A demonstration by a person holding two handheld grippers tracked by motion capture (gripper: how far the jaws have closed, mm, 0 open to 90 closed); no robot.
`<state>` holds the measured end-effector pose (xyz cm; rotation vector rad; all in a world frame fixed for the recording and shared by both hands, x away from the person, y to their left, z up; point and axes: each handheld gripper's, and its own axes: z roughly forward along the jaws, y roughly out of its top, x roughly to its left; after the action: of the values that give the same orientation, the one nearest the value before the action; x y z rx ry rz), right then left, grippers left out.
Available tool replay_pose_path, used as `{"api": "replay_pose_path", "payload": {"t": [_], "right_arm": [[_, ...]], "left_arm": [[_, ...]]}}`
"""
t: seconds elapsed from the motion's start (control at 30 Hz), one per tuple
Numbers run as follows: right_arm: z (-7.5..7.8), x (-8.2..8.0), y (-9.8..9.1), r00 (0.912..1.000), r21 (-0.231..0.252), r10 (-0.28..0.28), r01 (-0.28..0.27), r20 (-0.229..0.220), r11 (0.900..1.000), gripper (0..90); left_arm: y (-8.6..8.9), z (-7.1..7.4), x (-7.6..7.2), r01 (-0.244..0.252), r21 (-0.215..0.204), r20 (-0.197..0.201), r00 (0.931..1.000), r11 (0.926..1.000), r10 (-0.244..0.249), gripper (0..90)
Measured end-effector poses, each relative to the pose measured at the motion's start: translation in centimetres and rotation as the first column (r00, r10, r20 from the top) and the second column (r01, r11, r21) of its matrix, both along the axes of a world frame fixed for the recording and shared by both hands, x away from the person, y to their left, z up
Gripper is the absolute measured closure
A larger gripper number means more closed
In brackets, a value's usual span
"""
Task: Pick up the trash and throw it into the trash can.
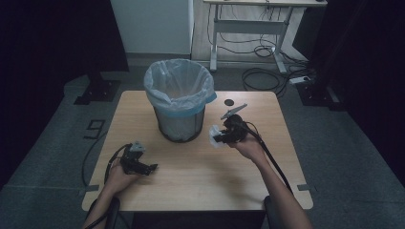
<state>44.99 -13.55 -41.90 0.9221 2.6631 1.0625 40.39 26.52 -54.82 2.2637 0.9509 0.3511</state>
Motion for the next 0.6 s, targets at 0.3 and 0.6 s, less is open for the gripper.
{"api": "replay_pose_path", "payload": {"t": [0.3, 0.6], "right_arm": [[3.0, 1.4, -0.2, 1.0000, 0.020, -0.006, 0.006, -0.005, 0.9998, 66.9], [6.0, 2.1, -0.1, 1.0000, 0.016, -0.008, 0.008, 0.006, 0.9998, 66.7]], "left_arm": [[0.0, 0.0, 0.0, 0.000, 0.000, 0.000, 1.0000, 1.0000, 0.000, 0.0], [0.0, 0.0, 0.0, 0.000, 0.000, 0.000, 1.0000, 1.0000, 0.000, 0.0]]}}
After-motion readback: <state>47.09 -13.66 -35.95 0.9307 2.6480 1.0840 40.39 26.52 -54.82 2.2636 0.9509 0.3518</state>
